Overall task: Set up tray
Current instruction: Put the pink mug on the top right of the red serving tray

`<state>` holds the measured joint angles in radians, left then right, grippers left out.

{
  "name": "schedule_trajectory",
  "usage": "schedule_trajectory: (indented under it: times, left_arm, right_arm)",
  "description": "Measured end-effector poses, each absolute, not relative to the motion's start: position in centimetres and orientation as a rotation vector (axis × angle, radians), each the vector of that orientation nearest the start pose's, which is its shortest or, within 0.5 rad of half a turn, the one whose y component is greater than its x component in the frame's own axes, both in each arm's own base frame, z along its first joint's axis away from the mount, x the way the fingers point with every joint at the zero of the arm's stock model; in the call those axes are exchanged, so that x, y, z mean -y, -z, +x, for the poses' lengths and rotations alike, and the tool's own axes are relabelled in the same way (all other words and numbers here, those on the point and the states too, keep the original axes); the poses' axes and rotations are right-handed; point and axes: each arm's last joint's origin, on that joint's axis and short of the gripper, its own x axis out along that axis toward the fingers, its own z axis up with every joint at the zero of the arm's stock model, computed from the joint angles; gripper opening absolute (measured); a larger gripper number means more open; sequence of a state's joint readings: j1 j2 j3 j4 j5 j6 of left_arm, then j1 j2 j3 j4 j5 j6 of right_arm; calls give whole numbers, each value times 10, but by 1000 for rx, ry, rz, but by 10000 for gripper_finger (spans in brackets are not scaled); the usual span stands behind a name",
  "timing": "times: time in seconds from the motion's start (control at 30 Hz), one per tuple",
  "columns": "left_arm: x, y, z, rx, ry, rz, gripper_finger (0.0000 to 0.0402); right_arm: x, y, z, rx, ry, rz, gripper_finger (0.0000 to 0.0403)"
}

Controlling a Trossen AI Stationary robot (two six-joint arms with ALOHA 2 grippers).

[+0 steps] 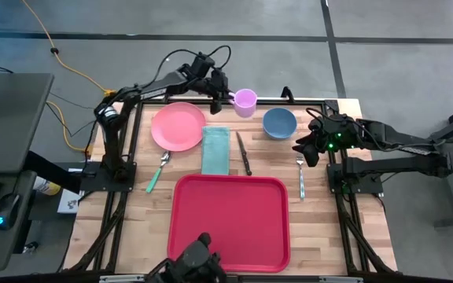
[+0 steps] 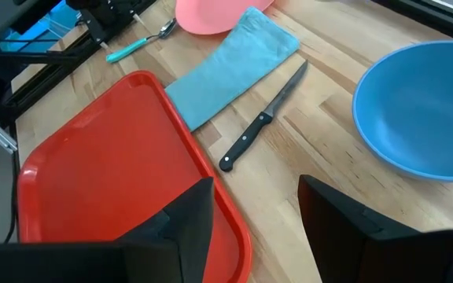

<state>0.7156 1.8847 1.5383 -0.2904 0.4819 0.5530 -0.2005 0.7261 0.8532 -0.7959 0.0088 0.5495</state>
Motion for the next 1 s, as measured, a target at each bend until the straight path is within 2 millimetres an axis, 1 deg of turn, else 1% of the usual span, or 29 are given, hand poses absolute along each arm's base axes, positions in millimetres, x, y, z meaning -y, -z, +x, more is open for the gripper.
schedule_trajectory:
  times: [0.17, 0.33, 0.5, 0.6, 0.73, 0.9, 1.0]
  left_arm:
    - [-237, -307, 324, -575, -39, 198, 56]
    - [-195, -339, 314, -585, -1, 218, 56]
    - [-148, -359, 310, -635, 3, 207, 56]
    - [-116, -366, 312, -681, -63, 223, 56]
    - [-81, -370, 319, -711, -234, 228, 56]
    - [-41, -373, 328, -647, -431, 169, 56]
    - [-17, -367, 338, -621, -497, 132, 56]
  right_arm:
    - [27, -309, 131, -598, 378, 583, 165]
    - [27, -309, 131, -600, 371, 578, 165]
    - [27, -309, 131, -603, 365, 559, 165]
    - [27, -309, 131, -605, 358, 540, 165]
    - [27, -309, 131, -606, 357, 537, 165]
    - [27, -309, 131, -607, 355, 529, 165]
    - [27, -309, 131, -608, 351, 517, 165]
